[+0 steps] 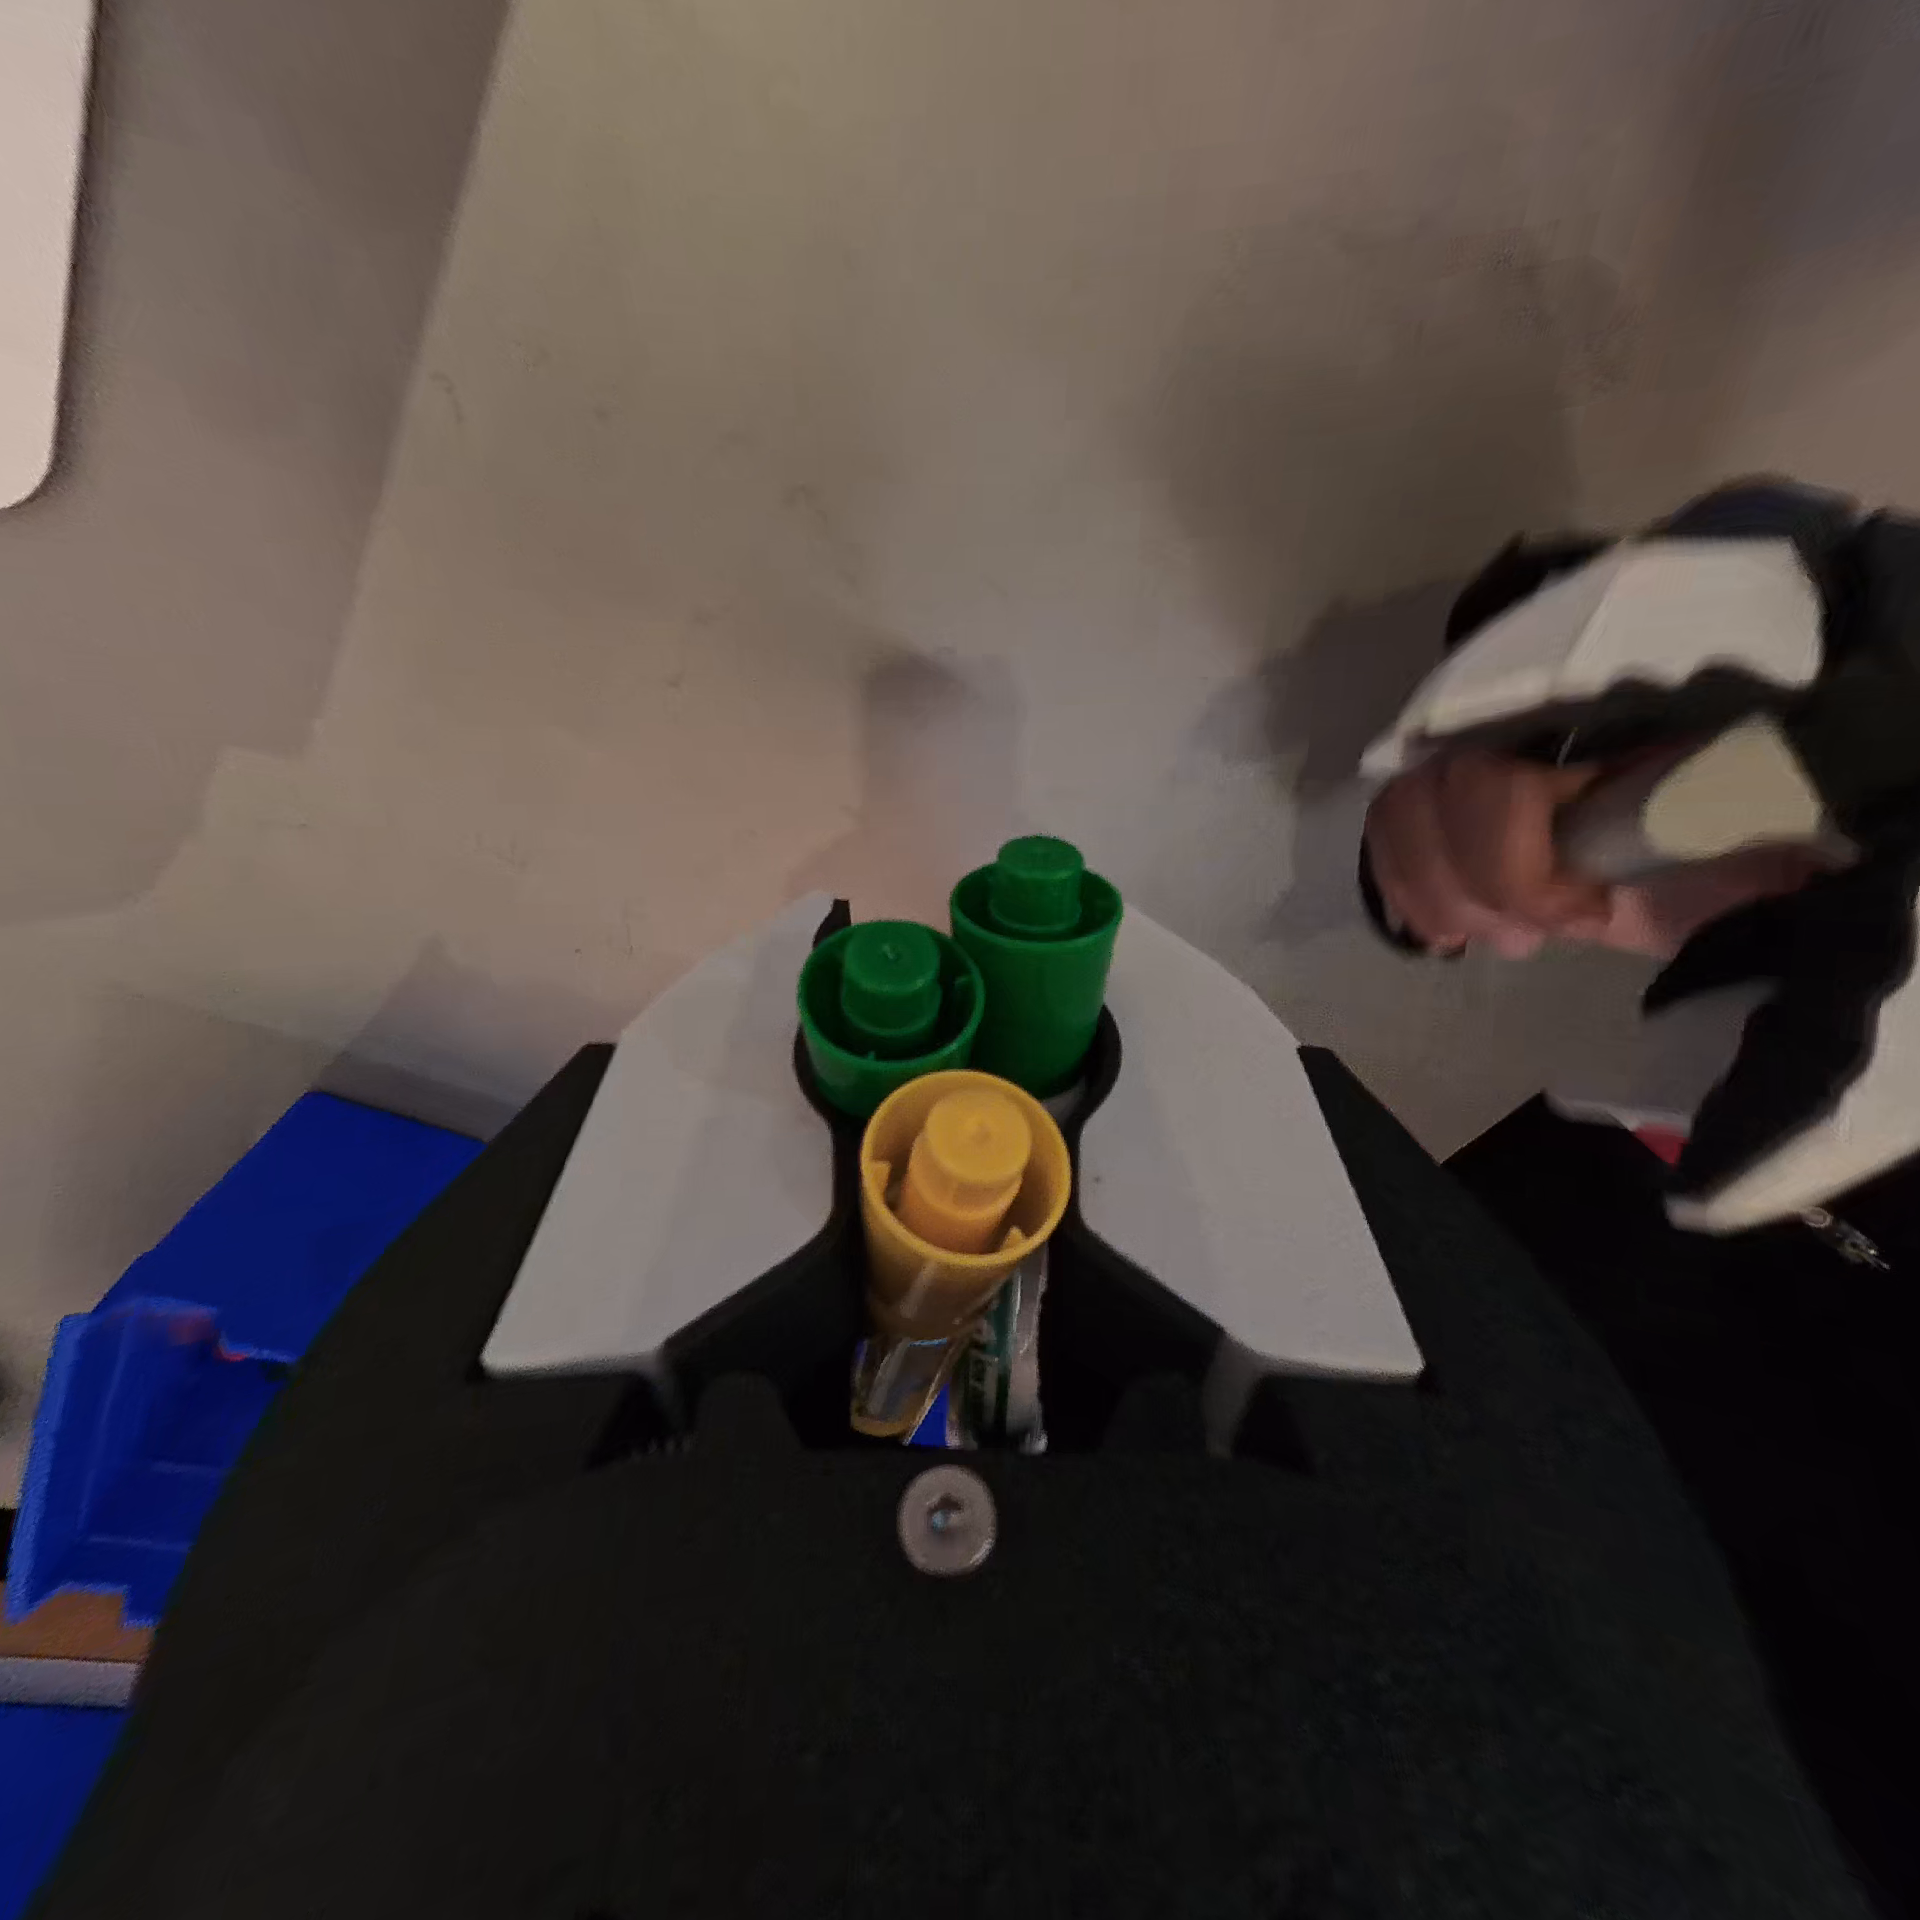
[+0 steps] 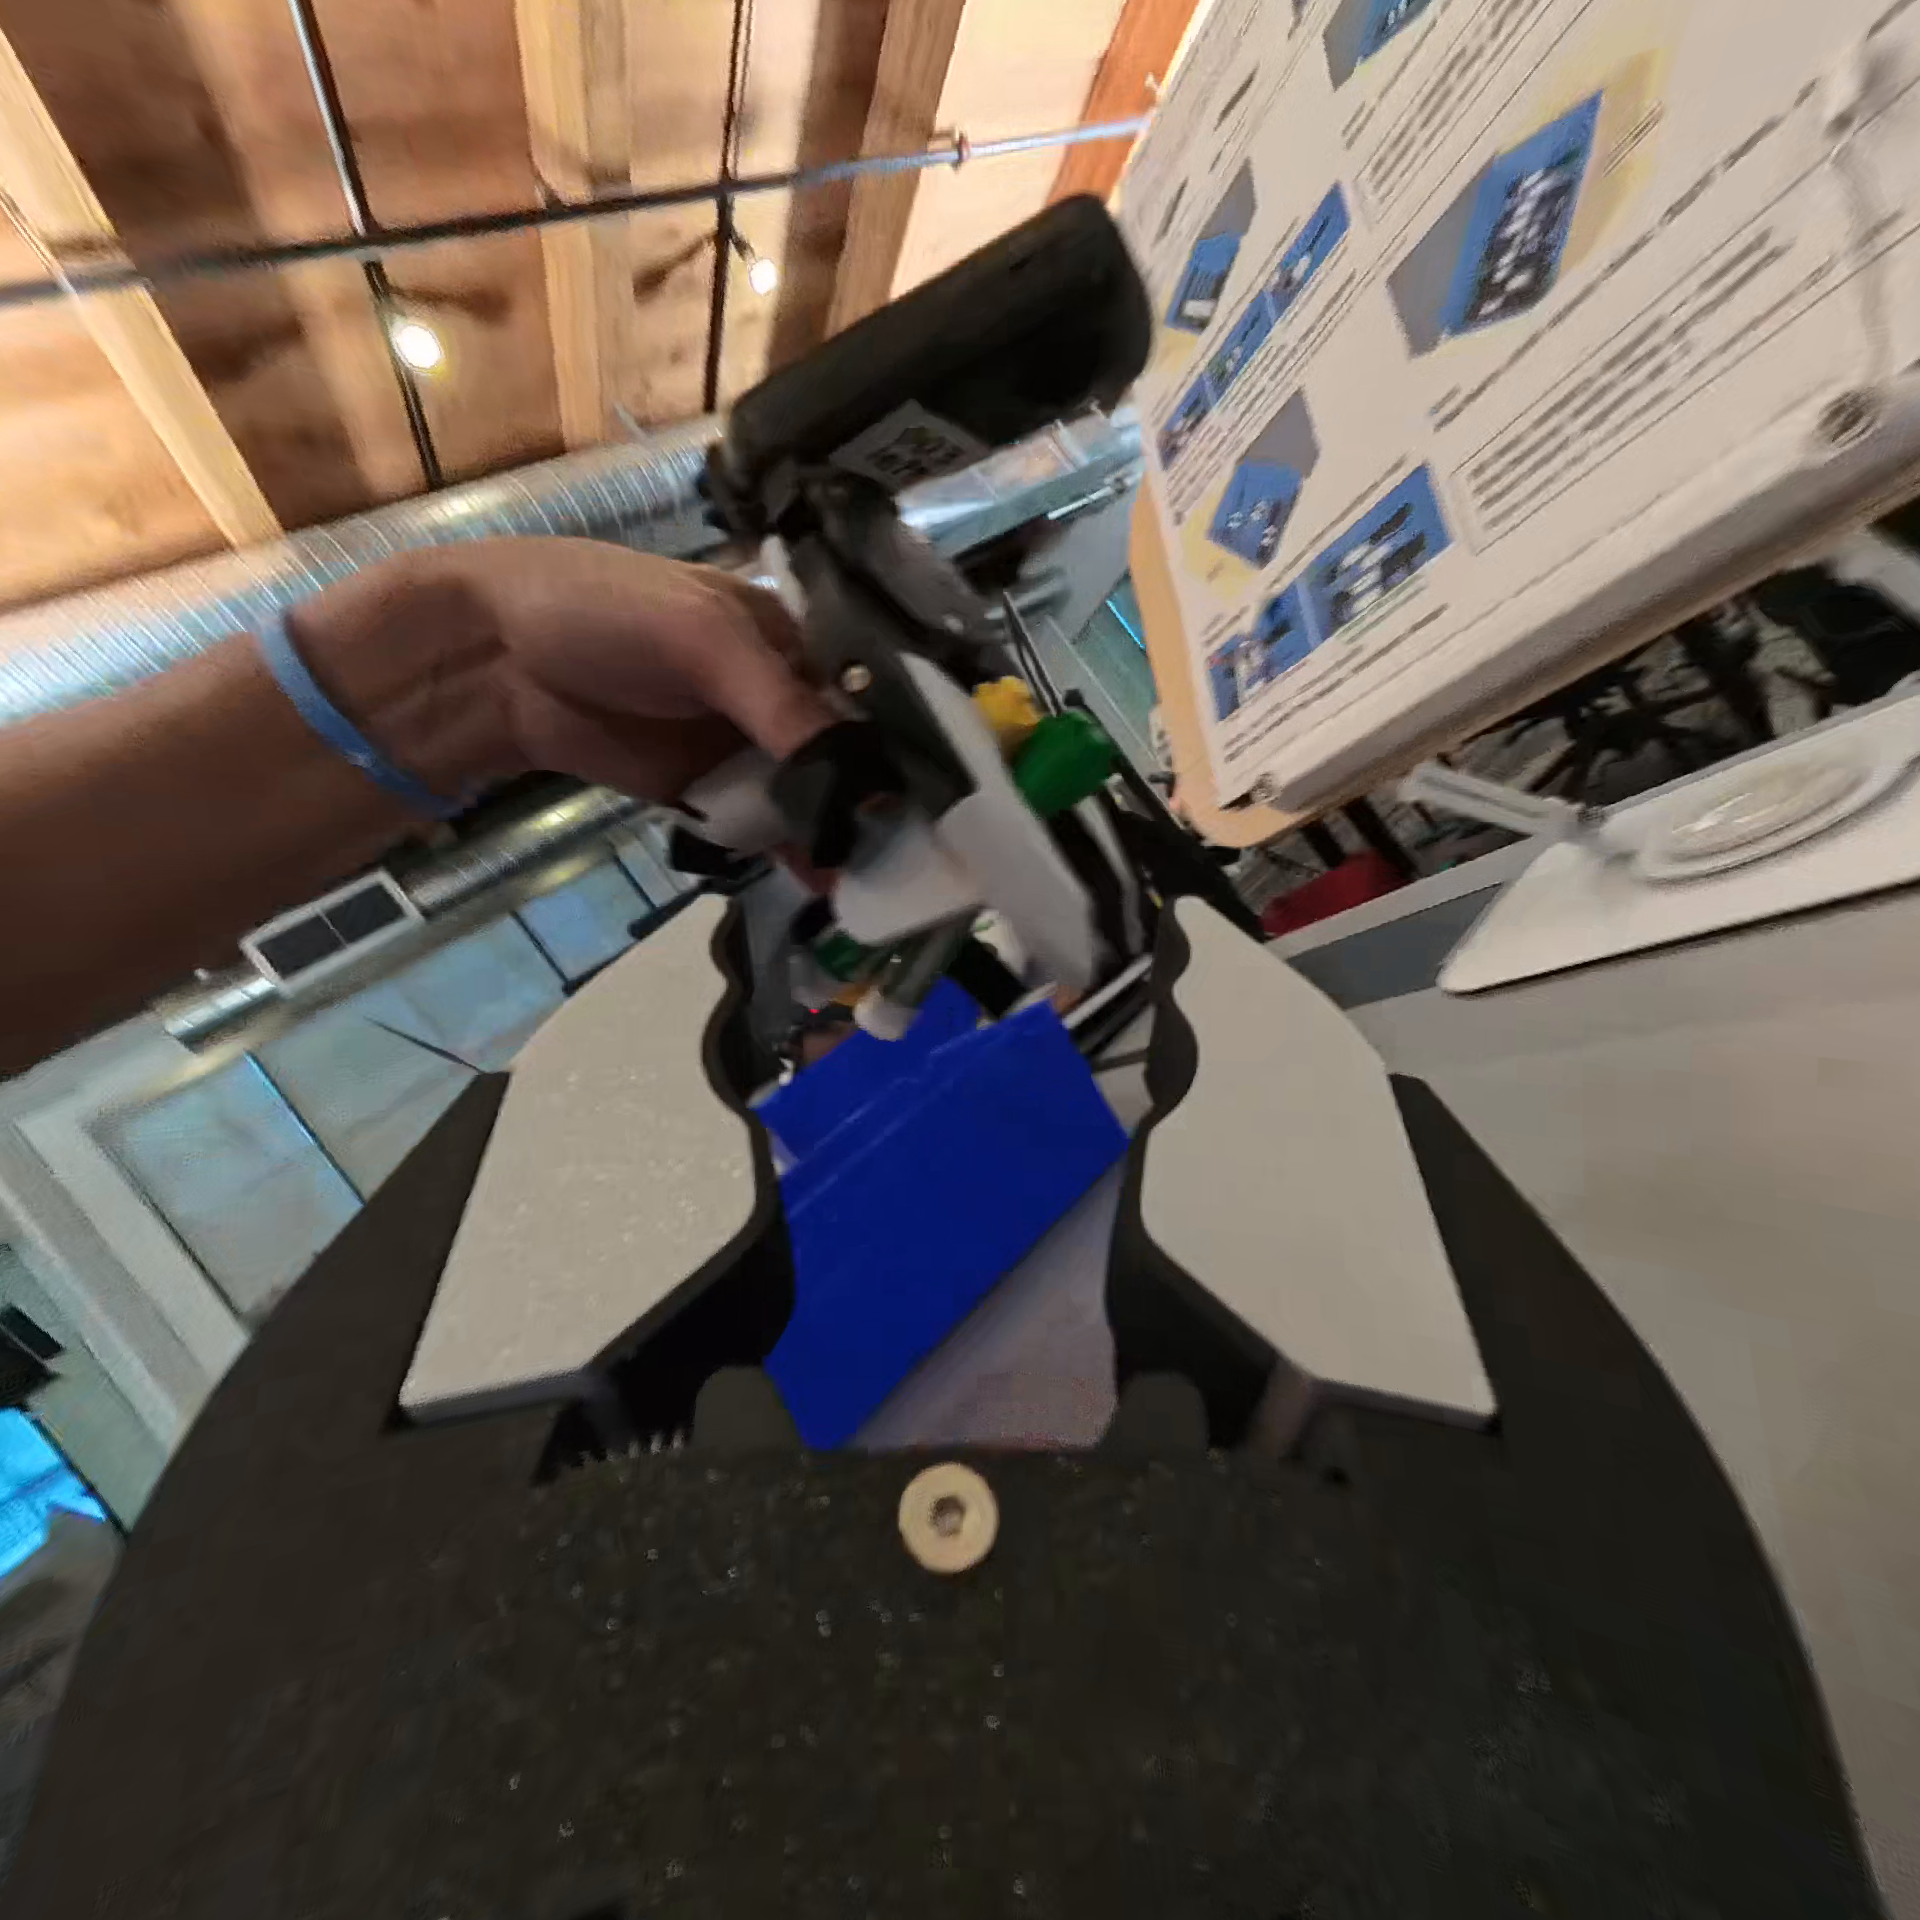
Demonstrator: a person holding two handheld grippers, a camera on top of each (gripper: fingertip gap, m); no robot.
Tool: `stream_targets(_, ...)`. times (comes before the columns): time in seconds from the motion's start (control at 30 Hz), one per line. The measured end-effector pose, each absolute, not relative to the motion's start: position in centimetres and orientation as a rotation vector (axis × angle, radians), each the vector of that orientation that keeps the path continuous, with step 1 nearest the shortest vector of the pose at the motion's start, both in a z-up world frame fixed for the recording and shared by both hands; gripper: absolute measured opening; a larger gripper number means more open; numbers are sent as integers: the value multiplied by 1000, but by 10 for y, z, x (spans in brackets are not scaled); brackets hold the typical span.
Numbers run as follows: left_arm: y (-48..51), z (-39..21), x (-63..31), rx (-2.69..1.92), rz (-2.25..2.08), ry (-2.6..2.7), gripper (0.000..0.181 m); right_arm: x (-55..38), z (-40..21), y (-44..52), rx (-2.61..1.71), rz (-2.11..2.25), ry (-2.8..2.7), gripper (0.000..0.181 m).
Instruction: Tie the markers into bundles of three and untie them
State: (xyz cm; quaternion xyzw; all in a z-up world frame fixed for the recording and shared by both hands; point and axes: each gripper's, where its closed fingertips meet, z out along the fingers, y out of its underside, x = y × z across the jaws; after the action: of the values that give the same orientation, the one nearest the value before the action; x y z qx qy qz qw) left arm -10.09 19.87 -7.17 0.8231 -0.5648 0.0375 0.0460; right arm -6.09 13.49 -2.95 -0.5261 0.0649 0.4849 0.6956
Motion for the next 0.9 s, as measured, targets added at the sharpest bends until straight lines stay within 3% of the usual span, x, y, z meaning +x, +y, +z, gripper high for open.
stream_targets(0.13,199,-51,-101,2527,108,-1747,39,-61,-46,149,-1266,1195,118,73)
stream_targets(0.33,199,-25,-102,2547,76,-1764,39,-159,-59,151,-1377,1428,-110,73)
stream_targets(0.57,198,-11,-109,2611,142,-1753,39,-136,-70,149,-1525,1181,-327,59)
stream_targets(0.9,158,-27,-59,2718,1080,-1957,39,-67,-74,111,-1723,755,-563,59)
